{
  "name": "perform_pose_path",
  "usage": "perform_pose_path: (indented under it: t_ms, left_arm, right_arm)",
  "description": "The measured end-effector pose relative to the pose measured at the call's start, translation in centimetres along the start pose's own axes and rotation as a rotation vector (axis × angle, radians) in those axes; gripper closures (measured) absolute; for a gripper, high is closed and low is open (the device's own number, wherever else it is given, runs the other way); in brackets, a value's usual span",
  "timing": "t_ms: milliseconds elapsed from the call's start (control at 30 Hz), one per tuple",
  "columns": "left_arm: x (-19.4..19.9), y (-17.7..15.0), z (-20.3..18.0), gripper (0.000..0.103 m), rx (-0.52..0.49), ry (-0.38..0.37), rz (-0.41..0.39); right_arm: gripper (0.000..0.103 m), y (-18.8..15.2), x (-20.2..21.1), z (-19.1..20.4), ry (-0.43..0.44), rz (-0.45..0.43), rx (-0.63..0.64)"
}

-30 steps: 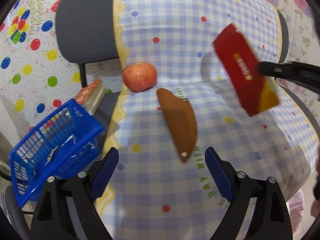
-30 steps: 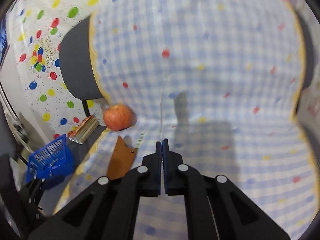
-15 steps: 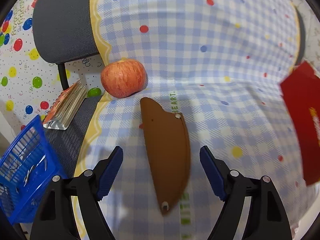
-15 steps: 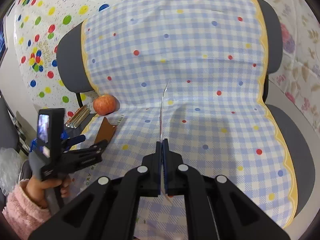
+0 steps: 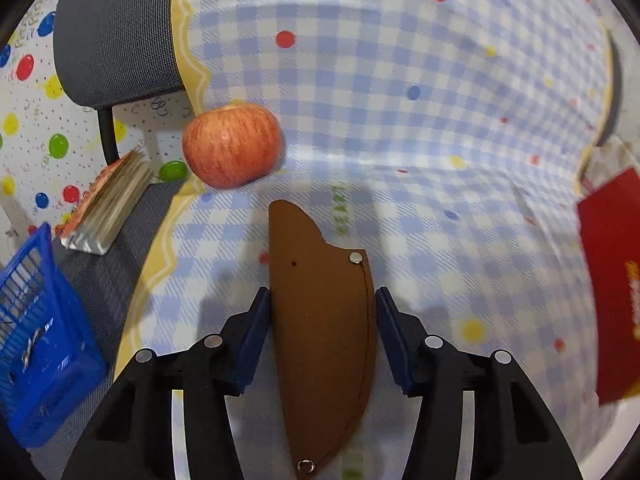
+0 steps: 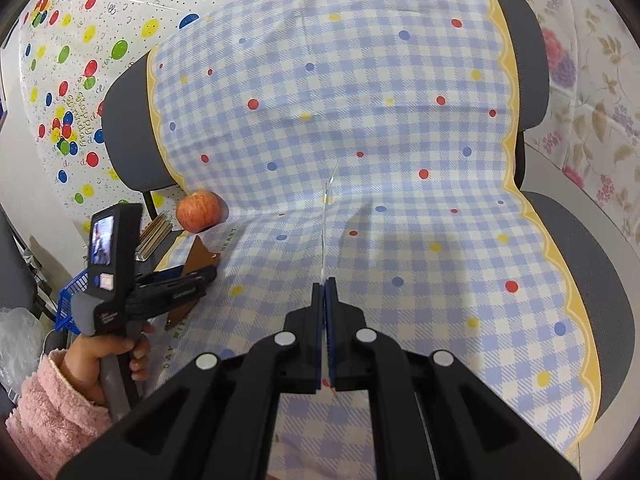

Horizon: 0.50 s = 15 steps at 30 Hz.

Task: Collect trash
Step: 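Grasp the brown leather sheath with the left gripper while the right gripper holds the red box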

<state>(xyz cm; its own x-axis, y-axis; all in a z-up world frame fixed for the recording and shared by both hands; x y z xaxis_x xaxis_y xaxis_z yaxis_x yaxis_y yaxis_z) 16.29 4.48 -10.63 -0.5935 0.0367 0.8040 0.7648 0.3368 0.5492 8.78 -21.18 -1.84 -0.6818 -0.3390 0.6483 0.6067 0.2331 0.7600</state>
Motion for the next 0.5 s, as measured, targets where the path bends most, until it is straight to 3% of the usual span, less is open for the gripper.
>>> perform_pose_path:
  t_ms: [300,500]
  left_arm:
    - [9.4,-5.4,-2.1,0.05,-0.042,-0.147,-0.063]
    - [14.5,-9.5,-5.8,0.05,-0.154,-0.235,-0.095]
  right_arm:
    - [0.101,-1.9,2.7,0.2,-0.005,-0.01,-0.015]
    - [0.101,-4.1,5.6,0.2,-0.02,-0.026,-0.023]
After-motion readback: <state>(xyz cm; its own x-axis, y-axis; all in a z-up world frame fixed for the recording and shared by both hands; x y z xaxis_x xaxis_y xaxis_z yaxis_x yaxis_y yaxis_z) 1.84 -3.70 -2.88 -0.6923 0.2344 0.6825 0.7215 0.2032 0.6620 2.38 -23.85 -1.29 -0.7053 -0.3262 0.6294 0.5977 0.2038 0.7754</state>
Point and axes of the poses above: each gripper's, at about its wrist camera, not at the fingertips, and x roughly against the way its jaws point, z to its left, y to its top, the point moved 1 cm from there along -x, roughly the way its jaws point, and after that the axes turned 15 degrees about x, right-handed, at the moved point
